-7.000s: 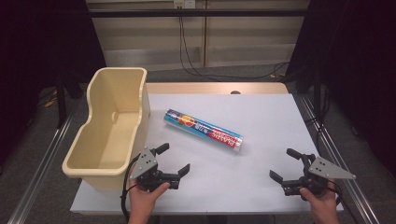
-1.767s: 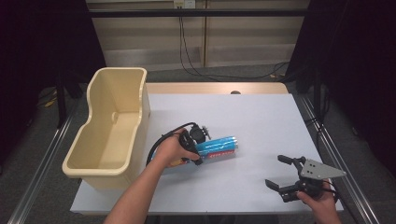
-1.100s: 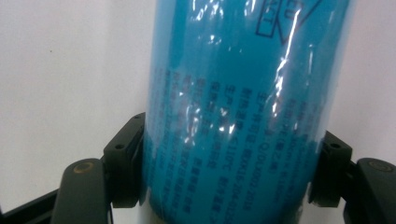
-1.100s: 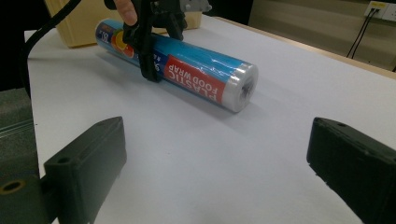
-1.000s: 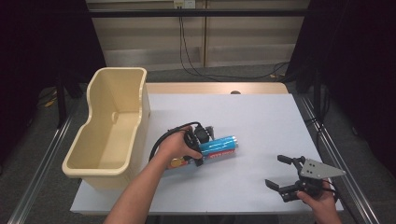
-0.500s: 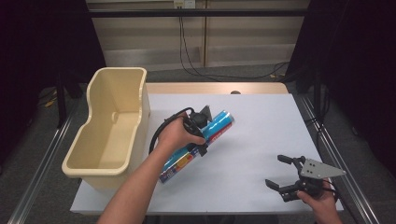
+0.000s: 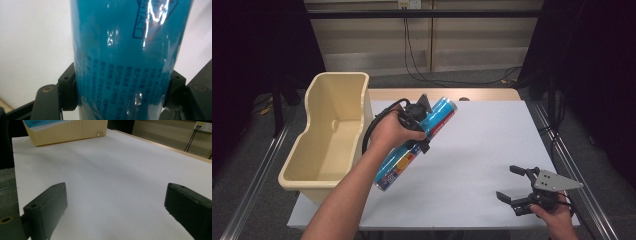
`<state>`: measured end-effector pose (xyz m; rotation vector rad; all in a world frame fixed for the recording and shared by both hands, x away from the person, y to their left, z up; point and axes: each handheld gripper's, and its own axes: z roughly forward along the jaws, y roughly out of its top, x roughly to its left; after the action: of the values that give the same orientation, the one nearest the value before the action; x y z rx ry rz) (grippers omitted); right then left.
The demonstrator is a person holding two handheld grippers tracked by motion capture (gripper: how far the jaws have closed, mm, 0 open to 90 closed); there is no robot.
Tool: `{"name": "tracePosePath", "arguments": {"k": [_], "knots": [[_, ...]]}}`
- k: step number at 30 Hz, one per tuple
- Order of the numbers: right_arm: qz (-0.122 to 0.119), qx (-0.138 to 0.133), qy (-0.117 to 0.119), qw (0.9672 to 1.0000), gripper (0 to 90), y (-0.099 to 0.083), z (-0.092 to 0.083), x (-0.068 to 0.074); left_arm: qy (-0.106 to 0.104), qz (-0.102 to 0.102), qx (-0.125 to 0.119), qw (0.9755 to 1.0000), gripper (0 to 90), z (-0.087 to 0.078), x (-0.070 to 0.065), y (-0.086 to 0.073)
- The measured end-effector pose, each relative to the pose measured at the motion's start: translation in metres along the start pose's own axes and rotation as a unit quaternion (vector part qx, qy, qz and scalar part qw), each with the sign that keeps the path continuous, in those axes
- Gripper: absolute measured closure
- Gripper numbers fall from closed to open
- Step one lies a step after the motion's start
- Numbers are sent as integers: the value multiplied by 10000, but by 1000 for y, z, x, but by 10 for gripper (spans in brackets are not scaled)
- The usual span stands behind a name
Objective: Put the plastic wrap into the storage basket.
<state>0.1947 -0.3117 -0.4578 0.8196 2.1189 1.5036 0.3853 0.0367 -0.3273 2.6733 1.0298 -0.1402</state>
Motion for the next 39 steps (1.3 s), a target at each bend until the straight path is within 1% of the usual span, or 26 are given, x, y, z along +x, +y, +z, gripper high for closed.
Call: {"name": "tracePosePath", "arguments": {"k": [3,4,8,9,15,18,20,24,26,27,33,36,39], "knots": [[-6,-5,-25,10000,43,0,0,0,14,-130,-76,9999,319,-13,0,0],[6,-21,-13,10000,43,0,0,0,26,-123,-80,9999,319,-17,1,-1],[16,-30,-13,10000,43,0,0,0,47,-213,-82,9997,319,-32,0,-1],[16,-30,-13,10000,43,0,0,0,54,-251,-111,9996,319,-35,-1,-2],[22,-46,-5,10000,43,0,0,0,46,-423,-82,9991,319,-53,-2,-4],[30,-64,-8,10000,43,0,-1,0,-3,-508,-50,9987,319,-62,-3,-5],[43,-81,-4,10000,43,0,-1,0,28,-543,-65,9985,320,-68,-5,-6],[45,-72,7,10000,43,0,-1,0,-21,-664,-125,9977,319,-80,-5,-10],[39,-81,0,10000,43,0,-2,0,-21,-663,-137,9977,319,-85,-3,-12],[67,-97,-4,9999,43,0,-2,0,1,-740,-151,9971,320,-86,-3,-14],[80,-106,-16,9999,43,0,-2,0,21,-925,-150,9956,319,-96,3,-26],[88,-117,-22,9999,43,0,-2,0,78,-993,-153,9949,319,-101,7,-31],[95,-126,-28,9999,43,0,-3,0,70,-1125,-174,9935,320,-107,9,-37]]}}
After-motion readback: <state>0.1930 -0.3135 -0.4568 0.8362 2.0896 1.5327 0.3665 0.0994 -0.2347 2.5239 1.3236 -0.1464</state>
